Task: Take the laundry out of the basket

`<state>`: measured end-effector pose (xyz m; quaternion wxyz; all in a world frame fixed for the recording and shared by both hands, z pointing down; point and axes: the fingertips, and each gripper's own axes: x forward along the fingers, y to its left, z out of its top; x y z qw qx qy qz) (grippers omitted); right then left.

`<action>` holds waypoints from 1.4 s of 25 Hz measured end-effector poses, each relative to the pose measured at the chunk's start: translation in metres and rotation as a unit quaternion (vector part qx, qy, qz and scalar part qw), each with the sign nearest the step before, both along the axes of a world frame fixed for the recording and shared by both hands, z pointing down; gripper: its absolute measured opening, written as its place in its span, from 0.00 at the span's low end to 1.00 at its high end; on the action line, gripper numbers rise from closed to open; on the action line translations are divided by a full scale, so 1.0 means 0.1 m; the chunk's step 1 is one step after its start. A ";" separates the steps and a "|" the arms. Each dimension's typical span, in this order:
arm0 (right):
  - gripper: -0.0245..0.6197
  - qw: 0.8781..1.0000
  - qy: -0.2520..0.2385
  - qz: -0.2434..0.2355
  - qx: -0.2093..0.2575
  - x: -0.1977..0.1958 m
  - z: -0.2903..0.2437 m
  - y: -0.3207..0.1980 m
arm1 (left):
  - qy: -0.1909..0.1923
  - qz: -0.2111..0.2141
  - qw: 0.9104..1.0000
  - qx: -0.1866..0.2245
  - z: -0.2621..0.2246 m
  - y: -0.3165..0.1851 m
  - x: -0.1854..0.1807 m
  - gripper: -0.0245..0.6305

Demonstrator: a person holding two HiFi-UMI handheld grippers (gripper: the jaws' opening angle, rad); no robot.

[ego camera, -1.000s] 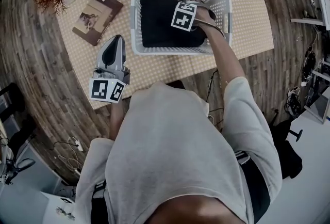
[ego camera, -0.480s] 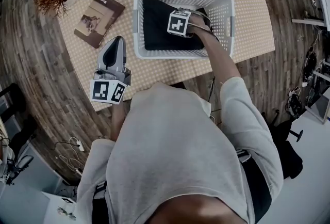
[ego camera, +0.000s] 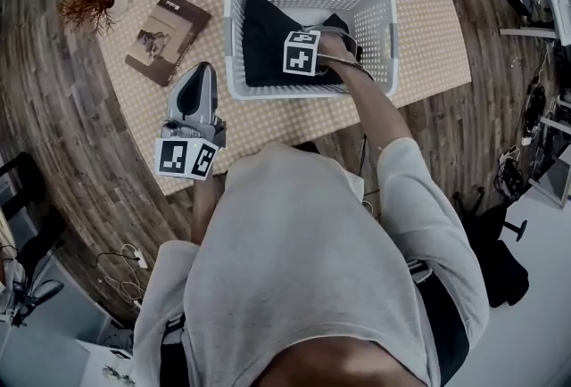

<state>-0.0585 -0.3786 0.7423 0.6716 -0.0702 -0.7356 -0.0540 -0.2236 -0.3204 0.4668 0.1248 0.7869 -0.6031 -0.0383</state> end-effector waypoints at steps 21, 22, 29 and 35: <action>0.26 0.956 -0.147 0.109 0.228 0.07 -1.09 -0.48 | -0.007 0.007 0.999 0.038 -0.33 0.37 0.14 0.05; 0.26 0.952 -0.156 0.116 0.238 0.08 -1.18 -0.51 | -0.007 0.008 0.999 0.039 -0.34 0.39 0.15 0.05; 0.26 0.914 -0.234 0.210 0.257 0.18 -1.65 -0.62 | -0.010 0.021 0.998 0.050 -0.41 0.41 0.25 0.05; 0.26 0.816 -0.400 0.374 0.185 0.32 -2.23 -0.74 | -0.018 0.031 0.998 0.060 -0.50 0.40 0.32 0.05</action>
